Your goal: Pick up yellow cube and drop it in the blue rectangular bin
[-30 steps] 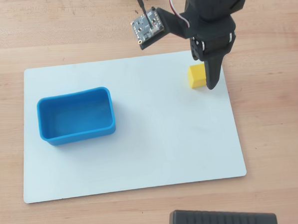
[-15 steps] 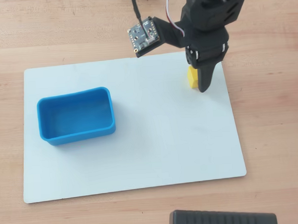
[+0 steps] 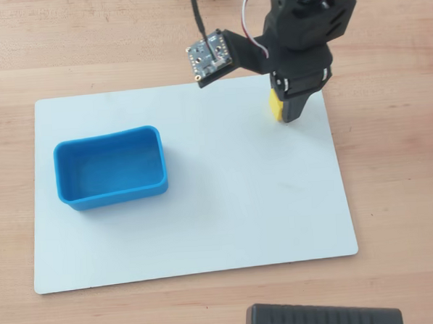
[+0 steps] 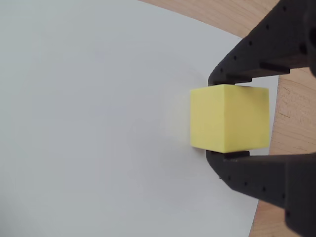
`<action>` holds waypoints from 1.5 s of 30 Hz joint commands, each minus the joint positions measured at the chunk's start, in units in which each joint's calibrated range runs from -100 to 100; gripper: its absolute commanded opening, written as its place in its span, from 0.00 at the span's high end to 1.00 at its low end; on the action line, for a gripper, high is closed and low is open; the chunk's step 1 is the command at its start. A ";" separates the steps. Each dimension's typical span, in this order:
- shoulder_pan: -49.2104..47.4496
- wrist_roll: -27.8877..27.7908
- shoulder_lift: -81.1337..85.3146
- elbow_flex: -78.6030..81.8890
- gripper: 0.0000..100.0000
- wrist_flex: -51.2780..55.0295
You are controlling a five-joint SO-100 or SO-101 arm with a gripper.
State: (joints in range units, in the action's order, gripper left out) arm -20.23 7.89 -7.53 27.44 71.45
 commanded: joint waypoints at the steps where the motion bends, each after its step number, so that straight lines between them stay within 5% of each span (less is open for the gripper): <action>1: 2.22 0.39 1.54 -8.54 0.93 0.22; 26: 29.58 -3.61 4.79 -30.81 0.93 10.54; 45: 37.56 -4.15 -4.04 -35.90 0.92 9.80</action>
State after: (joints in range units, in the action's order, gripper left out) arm 16.06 4.42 -11.69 0.52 81.39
